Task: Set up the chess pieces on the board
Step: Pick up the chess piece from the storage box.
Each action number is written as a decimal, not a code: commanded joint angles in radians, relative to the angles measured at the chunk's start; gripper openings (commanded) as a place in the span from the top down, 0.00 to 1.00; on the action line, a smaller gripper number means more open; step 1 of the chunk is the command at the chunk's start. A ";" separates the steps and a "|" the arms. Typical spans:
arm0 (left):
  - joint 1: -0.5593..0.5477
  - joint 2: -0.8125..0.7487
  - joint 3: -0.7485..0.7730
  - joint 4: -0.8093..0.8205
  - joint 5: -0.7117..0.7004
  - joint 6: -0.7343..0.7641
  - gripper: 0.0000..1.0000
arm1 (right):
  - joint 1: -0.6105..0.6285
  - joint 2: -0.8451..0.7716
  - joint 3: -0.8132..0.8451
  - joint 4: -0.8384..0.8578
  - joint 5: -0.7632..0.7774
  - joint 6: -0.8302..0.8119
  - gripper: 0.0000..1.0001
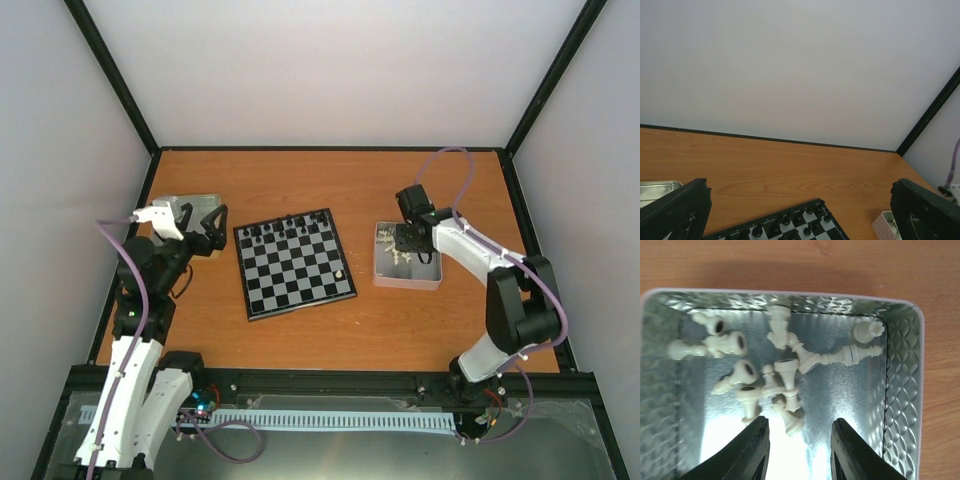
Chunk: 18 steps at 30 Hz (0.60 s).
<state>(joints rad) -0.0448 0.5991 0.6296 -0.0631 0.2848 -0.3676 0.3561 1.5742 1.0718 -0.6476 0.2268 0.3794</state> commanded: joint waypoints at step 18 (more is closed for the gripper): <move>0.010 0.002 0.031 0.019 0.005 0.021 0.00 | -0.040 0.241 0.044 0.029 -0.078 -0.163 0.70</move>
<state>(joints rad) -0.0437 0.6003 0.6296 -0.0624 0.2848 -0.3676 0.3210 1.7935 1.0889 -0.6308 0.1375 0.2249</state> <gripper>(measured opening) 0.997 0.314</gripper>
